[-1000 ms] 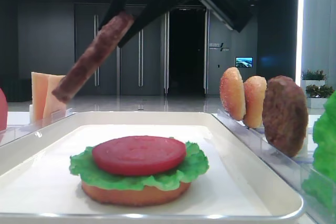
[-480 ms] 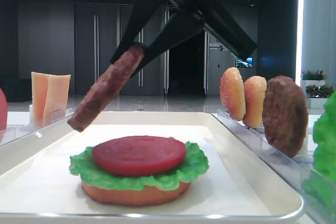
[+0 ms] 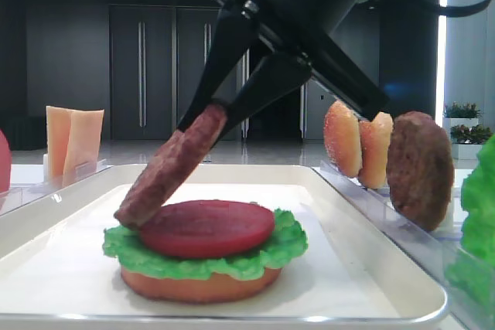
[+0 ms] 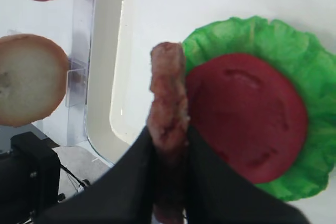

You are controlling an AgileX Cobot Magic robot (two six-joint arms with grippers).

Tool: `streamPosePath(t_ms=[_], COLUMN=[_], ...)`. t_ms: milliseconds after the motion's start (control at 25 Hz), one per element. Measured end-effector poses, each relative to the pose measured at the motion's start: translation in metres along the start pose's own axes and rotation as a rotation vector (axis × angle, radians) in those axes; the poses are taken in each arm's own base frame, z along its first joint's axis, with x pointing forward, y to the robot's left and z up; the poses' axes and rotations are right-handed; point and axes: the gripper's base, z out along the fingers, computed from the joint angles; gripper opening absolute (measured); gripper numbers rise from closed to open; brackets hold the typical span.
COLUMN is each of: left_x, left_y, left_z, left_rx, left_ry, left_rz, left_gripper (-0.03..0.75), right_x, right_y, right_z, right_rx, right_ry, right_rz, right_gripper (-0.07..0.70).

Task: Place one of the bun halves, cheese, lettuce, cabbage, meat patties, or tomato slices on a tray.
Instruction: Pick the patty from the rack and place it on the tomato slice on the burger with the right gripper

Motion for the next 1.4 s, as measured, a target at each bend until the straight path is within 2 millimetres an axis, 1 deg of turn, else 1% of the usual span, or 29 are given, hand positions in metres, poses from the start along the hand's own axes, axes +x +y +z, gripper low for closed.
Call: streamPosePath(t_ms=[160,920,1000,1240,1400], left_x=[0.0000,0.0000,0.0000,0.0000,0.0000], left_y=[0.0000,0.0000,0.0000,0.0000,0.0000], left_z=[0.0000,0.0000,0.0000,0.0000,0.0000], left_rx=[0.000,0.000,0.000,0.000,0.000], left_ry=[0.000,0.000,0.000,0.000,0.000], left_rz=[0.000,0.000,0.000,0.000,0.000], left_gripper=[0.640,0.640,0.640,0.640,0.640], right_x=[-0.0020,-0.0006,-0.0005,-0.0002,0.0000], right_y=[-0.0026,-0.0027,-0.0027,-0.0030,-0.0033], right_z=[-0.0010,-0.0007,-0.0007,-0.0007,-0.0008], right_rx=[-0.001,-0.001,-0.002,0.001,0.005], right_ry=[-0.003,0.014,0.014,0.018,0.020], right_rz=[0.008,0.006,0.006,0.002,-0.002], right_gripper=[0.124,0.127,0.148,0.275,0.331])
